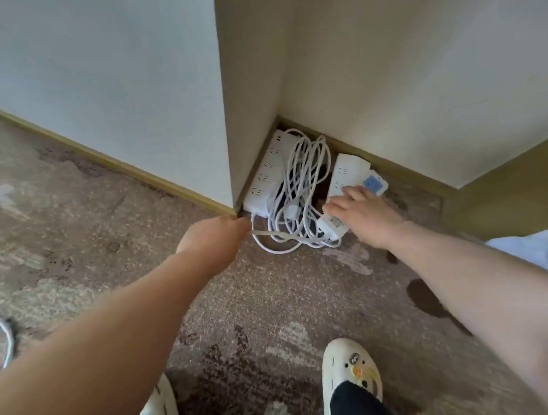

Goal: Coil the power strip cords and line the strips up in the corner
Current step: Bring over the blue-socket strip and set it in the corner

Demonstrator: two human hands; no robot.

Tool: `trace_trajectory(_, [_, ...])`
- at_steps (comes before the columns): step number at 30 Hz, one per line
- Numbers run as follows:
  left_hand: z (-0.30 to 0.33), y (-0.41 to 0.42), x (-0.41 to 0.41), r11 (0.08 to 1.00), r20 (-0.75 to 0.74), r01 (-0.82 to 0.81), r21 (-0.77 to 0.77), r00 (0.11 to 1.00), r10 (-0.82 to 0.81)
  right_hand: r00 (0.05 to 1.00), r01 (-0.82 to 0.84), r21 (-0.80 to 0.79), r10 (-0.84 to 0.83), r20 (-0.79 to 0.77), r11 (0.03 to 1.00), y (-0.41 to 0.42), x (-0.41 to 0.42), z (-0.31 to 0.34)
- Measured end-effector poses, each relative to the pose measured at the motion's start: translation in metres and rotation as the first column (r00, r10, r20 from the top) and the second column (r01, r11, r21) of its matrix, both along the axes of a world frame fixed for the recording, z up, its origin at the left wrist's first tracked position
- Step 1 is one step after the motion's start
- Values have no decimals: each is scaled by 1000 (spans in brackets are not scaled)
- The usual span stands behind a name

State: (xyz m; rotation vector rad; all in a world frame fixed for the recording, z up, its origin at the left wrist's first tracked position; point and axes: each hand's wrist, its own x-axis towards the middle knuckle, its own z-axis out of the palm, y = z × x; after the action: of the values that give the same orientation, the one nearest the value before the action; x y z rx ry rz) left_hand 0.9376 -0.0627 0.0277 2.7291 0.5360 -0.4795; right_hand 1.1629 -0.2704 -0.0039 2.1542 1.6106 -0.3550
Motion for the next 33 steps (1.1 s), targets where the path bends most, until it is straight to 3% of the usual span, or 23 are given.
trace_trajectory(4, [-36, -33, 23, 971, -44, -84, -225, 996, 76, 992, -12, -102, 25, 121, 995, -21, 14, -27])
trace_trajectory(9, [-80, -79, 38, 917, -32, -131, -376, 991, 129, 979, 205, -152, -200, 45, 967, -48, 34, -62])
trace_trajectory(13, [-108, -110, 50, 850, -68, -165, -500, 986, 151, 835, 522, -62, -525, -164, 851, -73, 36, -88])
trace_trajectory(17, [-124, -128, 51, 821, -138, -222, -526, 975, 176, 572, 761, 9, -664, -481, 649, -101, 10, -119])
trace_trajectory(18, [-126, -131, 53, 814, -150, -238, -530, 971, 187, 542, 789, 39, -665, -514, 613, -104, 5, -125])
trace_trajectory(21, [-129, -135, 60, 791, -189, -273, -547, 961, 201, 536, 816, 100, -679, -502, 570, -103, 9, -138])
trace_trajectory(24, [-132, -139, 66, 738, -222, -307, -601, 951, 215, 593, 785, 134, -669, -449, 605, -88, 32, -141])
trace_trajectory(28, [-133, -137, 72, 571, -261, -420, -705, 903, 341, 661, 733, 173, -630, -408, 658, -75, 62, -138])
trace_trajectory(29, [-132, -134, 71, 531, -275, -439, -724, 891, 361, 639, 753, 177, -639, -428, 634, -74, 61, -140])
trace_trajectory(31, [-131, -129, 67, 441, -322, -488, -753, 858, 400, 520, 845, 202, -677, -521, 495, -73, 52, -146])
trace_trajectory(33, [-128, -122, 64, 410, -325, -511, -756, 836, 443, 433, 900, 239, -681, -590, 365, -72, 44, -153])
